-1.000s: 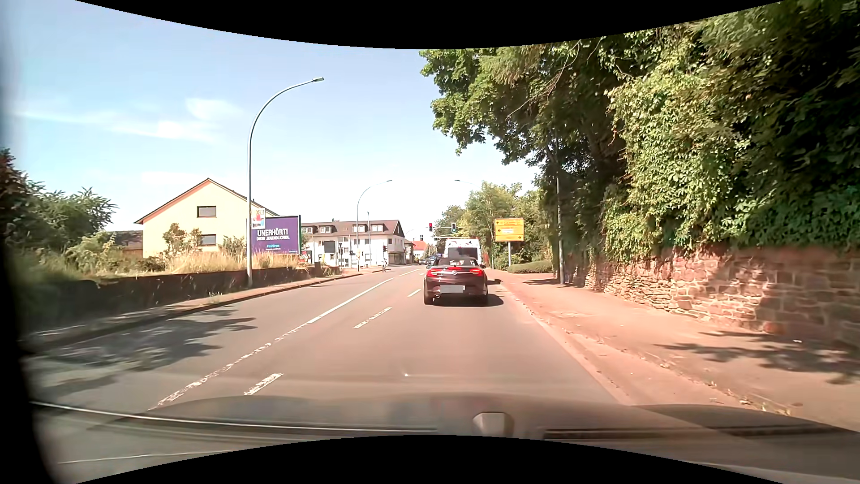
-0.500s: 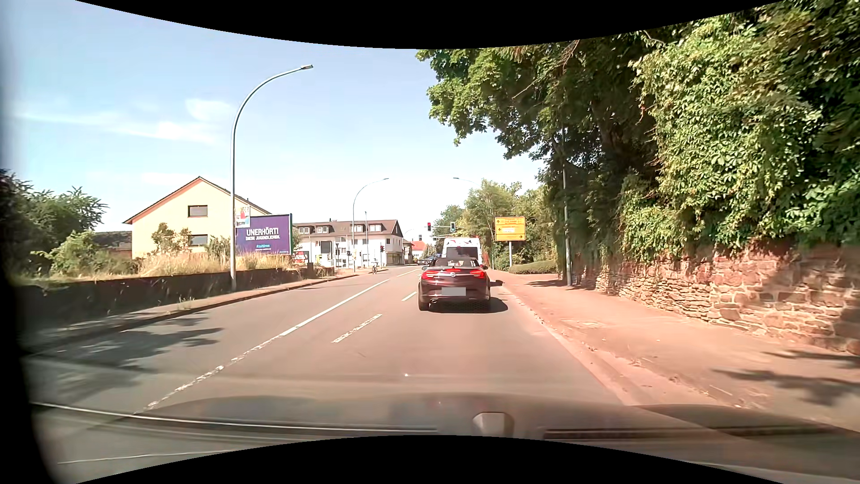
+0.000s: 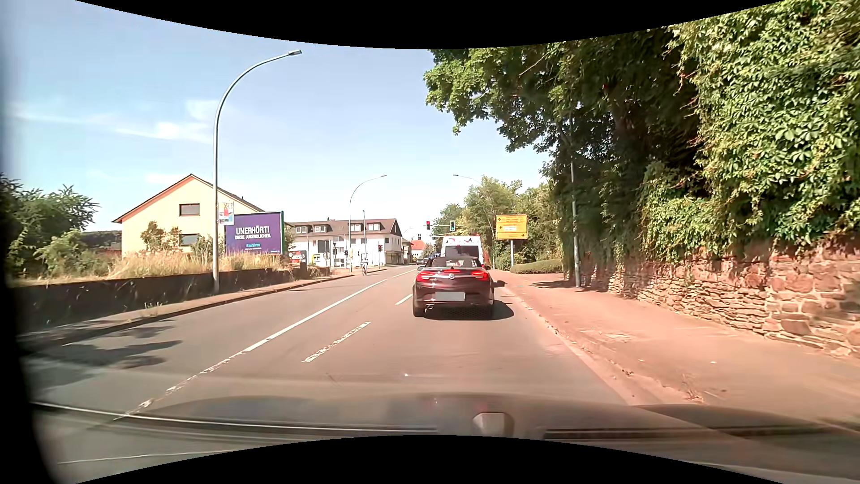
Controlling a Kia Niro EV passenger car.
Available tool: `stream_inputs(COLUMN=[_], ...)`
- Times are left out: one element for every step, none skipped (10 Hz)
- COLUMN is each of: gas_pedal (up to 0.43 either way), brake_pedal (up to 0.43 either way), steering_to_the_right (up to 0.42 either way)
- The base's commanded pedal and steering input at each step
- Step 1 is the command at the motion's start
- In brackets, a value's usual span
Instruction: Follow the waypoints while adhering to traffic rules and regulations
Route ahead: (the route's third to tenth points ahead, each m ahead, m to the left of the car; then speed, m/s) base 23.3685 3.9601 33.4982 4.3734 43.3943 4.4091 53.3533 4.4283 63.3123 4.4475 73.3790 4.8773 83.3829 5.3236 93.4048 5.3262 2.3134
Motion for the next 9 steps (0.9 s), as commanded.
stream_inputs(gas_pedal=[0.0, 0.0, 0.0, 0.0, 0.0, 0.0, 0.0, 0.0, 0.0], brake_pedal=[0.006, 0.012, 0.006, 0.006, 0.006, 0.006, 0.006, 0.006, 0.006], steering_to_the_right=[0.005, 0.004, 0.004, 0.004, 0.004, 0.004, 0.004, 0.004, 0.004])
